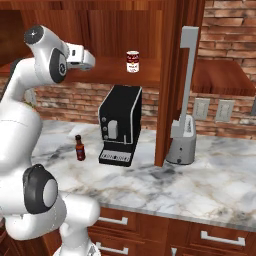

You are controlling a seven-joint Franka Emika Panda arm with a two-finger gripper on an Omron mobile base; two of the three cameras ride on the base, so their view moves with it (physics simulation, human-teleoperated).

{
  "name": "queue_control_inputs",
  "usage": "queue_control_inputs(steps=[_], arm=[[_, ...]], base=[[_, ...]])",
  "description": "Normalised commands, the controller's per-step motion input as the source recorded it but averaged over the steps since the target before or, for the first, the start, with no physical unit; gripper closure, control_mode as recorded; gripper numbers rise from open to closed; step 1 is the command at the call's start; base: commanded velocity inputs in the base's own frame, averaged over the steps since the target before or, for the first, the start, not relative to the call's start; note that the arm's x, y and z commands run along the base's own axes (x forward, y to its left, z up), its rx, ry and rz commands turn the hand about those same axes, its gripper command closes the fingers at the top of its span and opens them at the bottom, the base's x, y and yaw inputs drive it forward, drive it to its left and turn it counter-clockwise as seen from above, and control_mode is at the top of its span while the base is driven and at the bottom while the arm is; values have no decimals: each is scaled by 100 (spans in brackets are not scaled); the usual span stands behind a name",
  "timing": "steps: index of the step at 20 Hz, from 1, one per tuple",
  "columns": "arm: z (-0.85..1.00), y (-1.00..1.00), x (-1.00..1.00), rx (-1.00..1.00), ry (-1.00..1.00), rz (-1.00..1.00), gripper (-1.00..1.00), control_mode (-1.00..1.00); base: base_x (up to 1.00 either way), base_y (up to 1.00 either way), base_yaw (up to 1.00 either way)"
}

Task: Restock the canned food cabinet by taking the new fresh canned food from the counter and placing it in the cabinet. Then, take the old canned food from the cabinet and place it on the counter.

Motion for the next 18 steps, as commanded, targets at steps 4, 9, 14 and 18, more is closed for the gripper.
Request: queue_control_inputs(steps=[4,9,14,18], arm=[[0,19,59,5,0,0,-100,-100],[0,32,53,0,0,0,-100,-100],[0,22,38,0,0,0,-100,-100],[0,2,37,0,0,0,-100,-100]], base=[[0,0,0],[0,0,0],[0,0,0],[0,0,0]])
